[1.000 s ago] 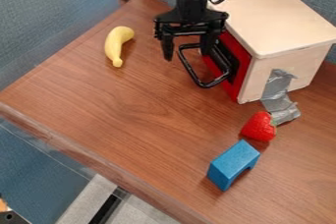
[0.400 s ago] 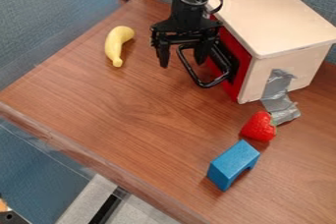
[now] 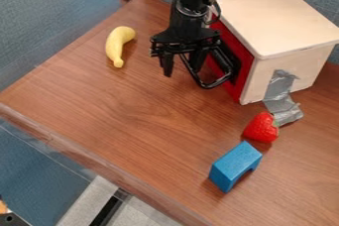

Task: Open the drawer

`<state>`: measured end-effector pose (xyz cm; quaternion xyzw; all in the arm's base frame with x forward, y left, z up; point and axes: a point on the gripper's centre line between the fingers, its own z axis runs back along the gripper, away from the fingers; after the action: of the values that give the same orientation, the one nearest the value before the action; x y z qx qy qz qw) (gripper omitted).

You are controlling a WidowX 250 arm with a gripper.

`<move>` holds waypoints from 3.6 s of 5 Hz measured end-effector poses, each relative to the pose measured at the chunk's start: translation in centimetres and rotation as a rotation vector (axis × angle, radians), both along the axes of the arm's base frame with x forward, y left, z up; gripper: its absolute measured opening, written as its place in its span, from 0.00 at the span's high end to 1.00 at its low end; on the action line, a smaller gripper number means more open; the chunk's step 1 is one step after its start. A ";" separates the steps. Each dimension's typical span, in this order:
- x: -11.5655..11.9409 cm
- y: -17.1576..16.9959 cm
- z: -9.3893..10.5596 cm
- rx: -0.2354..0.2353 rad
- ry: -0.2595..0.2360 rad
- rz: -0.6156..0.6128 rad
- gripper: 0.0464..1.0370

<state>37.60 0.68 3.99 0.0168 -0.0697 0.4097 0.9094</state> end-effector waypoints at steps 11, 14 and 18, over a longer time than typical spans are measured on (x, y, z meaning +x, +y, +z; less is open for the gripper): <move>-6.9 5.2 1.7 0.013 0.008 0.016 0.91; -8.3 6.1 1.8 0.043 0.012 0.019 0.89; -8.7 6.1 7.9 0.039 -0.042 -0.359 0.03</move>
<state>28.87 6.78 11.88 0.0134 -0.0986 0.2394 0.9658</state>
